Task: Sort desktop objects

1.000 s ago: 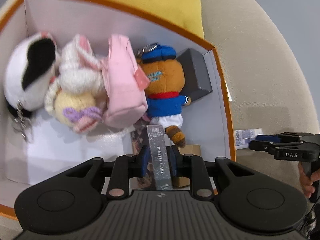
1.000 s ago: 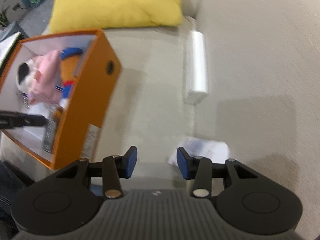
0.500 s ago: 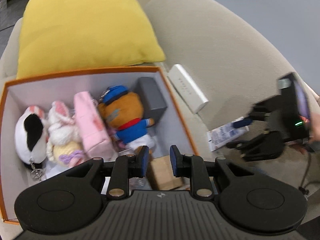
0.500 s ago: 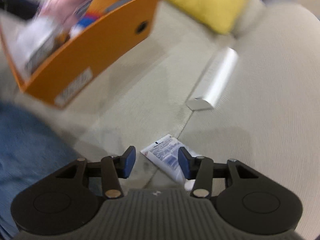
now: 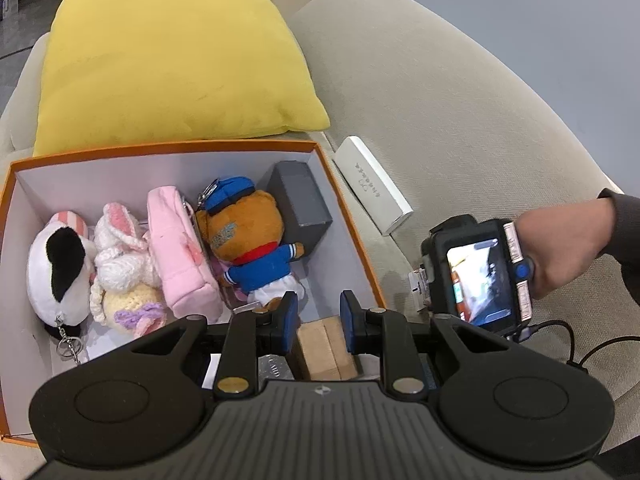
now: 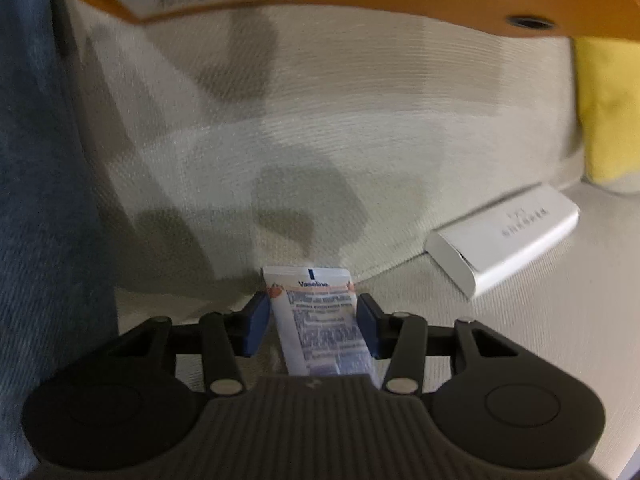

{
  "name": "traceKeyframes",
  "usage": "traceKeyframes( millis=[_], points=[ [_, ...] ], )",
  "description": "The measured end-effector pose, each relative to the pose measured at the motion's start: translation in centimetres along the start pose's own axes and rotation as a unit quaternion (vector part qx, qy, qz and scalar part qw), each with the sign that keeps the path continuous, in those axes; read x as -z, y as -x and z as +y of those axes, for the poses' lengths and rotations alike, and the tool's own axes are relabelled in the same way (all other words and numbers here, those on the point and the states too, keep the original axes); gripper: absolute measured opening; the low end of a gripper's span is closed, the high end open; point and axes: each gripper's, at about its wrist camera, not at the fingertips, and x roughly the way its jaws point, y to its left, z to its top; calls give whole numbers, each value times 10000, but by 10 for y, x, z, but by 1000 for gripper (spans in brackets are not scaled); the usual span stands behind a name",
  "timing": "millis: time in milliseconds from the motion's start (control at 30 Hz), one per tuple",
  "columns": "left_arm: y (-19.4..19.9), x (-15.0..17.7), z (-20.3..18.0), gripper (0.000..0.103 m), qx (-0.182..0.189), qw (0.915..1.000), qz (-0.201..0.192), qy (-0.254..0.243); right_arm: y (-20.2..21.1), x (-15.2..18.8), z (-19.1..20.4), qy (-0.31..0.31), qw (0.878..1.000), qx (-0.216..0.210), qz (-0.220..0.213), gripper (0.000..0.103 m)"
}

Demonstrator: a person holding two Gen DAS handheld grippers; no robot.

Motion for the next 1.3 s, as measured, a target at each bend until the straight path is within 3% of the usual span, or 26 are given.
traceKeyframes(
  millis=[67,100,133,267,333,567,767,1100,1300],
  points=[
    [1,0,4,25,-2,10000,8,23,-4,-3,2,81,9999,54,93,49],
    [1,0,5,25,-4,10000,3,35,-5,-3,2,84,9999,61,114,44],
    [1,0,7,25,-1,10000,-4,47,-4,-3,2,72,9999,69,117,31],
    [2,-2,9,25,52,10000,-47,57,1,-2,-4,-137,9998,125,120,25],
    [3,-2,9,25,88,9999,-69,51,6,-1,-9,-263,9994,202,63,17],
    [6,-10,5,25,102,9999,-100,37,45,11,-46,-1282,9892,60,-705,14],
    [2,-23,-14,25,264,9995,-82,-164,72,38,-81,-2503,9557,-547,-1448,11],
    [-33,-46,-45,25,211,9983,189,-503,31,77,-84,-3652,9022,-1220,-1943,10],
    [-54,-62,-56,25,167,9977,350,-564,34,105,-108,-4279,8554,-1407,-2559,9]
  ],
)
